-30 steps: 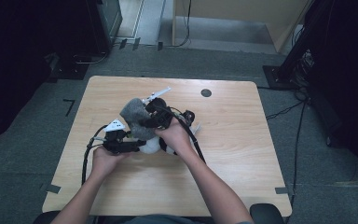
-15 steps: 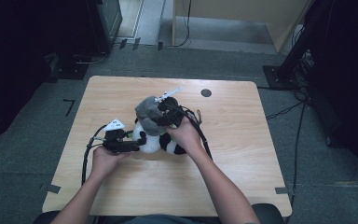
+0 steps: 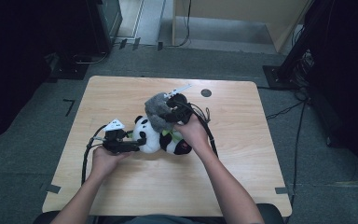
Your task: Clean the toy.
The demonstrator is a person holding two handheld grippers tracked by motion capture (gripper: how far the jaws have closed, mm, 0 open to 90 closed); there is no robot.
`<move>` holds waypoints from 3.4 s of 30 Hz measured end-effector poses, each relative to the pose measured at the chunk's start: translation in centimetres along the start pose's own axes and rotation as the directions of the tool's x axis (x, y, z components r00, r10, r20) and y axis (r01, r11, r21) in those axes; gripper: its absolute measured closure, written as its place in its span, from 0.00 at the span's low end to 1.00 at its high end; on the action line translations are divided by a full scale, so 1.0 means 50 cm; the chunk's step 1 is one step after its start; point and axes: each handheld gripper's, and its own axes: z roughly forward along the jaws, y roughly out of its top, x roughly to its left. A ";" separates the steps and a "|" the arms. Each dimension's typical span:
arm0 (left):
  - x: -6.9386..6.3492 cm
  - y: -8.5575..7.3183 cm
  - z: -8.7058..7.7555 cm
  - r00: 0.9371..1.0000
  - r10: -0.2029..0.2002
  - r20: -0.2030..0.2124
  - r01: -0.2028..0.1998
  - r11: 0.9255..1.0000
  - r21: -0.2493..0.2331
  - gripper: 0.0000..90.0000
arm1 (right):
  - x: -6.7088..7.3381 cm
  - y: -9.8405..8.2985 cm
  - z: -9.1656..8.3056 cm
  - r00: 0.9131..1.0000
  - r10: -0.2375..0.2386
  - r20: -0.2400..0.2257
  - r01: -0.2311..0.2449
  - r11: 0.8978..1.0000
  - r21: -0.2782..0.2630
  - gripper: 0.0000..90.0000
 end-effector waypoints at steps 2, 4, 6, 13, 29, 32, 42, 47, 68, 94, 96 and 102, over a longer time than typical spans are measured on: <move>0.000 0.000 0.000 1.000 0.001 -0.002 -0.001 1.000 -0.001 0.39 | 0.008 0.009 -0.007 1.000 -0.004 -0.016 0.003 1.000 -0.025 0.85; 0.000 0.000 0.000 1.000 -0.003 -0.001 0.003 1.000 -0.004 0.39 | 0.022 0.020 -0.012 0.999 -0.013 -0.032 0.012 0.999 -0.044 0.85; 0.000 0.000 0.000 1.000 -0.002 -0.001 0.002 1.000 -0.002 0.39 | 0.038 0.031 -0.014 0.998 -0.027 -0.049 0.024 0.998 -0.058 0.85; 0.000 0.000 -0.001 1.000 -0.002 -0.002 0.002 1.000 0.000 0.39 | 0.093 0.044 0.027 0.990 -0.055 -0.128 0.050 0.998 -0.044 0.85; 0.001 0.001 -0.001 1.000 -0.016 -0.004 0.016 1.000 0.000 0.40 | 0.085 -0.002 0.060 0.991 -0.124 -0.053 0.126 0.992 0.023 0.85; 0.003 0.002 -0.001 1.000 -0.020 -0.004 0.019 1.000 -0.003 0.41 | 0.068 -0.008 0.051 0.993 -0.114 -0.039 0.114 0.993 0.016 0.84; 0.002 0.002 -0.001 1.000 -0.019 -0.006 0.019 1.000 -0.008 0.41 | 0.016 -0.025 0.026 0.995 -0.084 0.052 0.081 0.994 0.068 0.84; 0.004 0.002 -0.002 1.000 -0.027 0.012 0.027 0.999 -0.018 0.36 | 0.003 -0.031 0.028 0.998 -0.047 0.037 0.045 0.997 0.063 0.85; -0.011 -0.022 0.033 0.995 0.096 -0.039 -0.098 0.994 -0.047 0.18 | -0.005 -0.026 0.044 1.000 -0.014 0.011 0.013 0.998 0.060 0.86; -0.017 -0.015 0.019 0.990 0.126 -0.062 -0.127 0.992 -0.005 0.39 | -0.019 -0.025 -0.003 0.993 -0.078 -0.091 0.082 0.996 0.043 0.88; -0.016 -0.015 0.019 0.991 0.119 -0.061 -0.120 0.993 -0.008 0.40 | -0.026 -0.029 0.007 0.994 -0.066 -0.082 0.069 0.997 0.039 0.88; -0.016 -0.012 0.018 0.992 0.105 -0.063 -0.106 0.994 -0.011 0.42 | -0.044 -0.028 0.003 0.996 -0.088 0.008 0.087 0.995 0.043 0.87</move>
